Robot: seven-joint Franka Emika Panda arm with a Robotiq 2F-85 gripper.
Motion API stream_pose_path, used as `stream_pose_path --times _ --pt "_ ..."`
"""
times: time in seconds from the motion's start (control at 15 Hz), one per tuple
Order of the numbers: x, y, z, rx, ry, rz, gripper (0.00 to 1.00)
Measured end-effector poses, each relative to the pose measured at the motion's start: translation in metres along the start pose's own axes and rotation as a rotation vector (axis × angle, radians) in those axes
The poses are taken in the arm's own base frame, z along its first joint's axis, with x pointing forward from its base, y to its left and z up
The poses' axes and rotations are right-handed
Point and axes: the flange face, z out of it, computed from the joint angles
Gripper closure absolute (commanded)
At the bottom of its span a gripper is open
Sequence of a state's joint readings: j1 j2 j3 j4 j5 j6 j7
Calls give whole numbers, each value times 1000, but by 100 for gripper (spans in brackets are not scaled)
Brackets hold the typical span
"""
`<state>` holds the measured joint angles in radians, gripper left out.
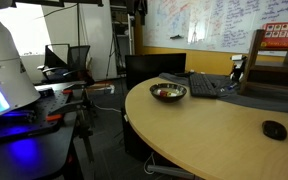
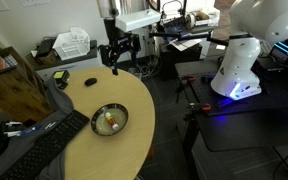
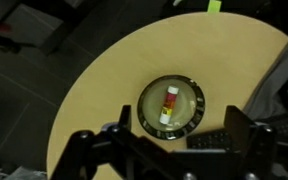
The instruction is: Take the bottle out of the bowl and put it on the table
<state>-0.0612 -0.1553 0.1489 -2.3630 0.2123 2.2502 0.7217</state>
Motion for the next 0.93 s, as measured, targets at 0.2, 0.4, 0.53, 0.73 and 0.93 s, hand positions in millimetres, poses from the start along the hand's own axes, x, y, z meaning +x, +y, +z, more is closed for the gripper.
stream_pose_path --times 0.2,0.4,0.53,0.73,0.93 --pt "29 -26 40 33 13 163 0" --pt "52 -46 93 29 45 323 0" --pt "61 -53 132 -5 61 384 0" --pt "75 -58 180 -42 56 382 0" --pt "99 -59 212 -32 88 299 0"
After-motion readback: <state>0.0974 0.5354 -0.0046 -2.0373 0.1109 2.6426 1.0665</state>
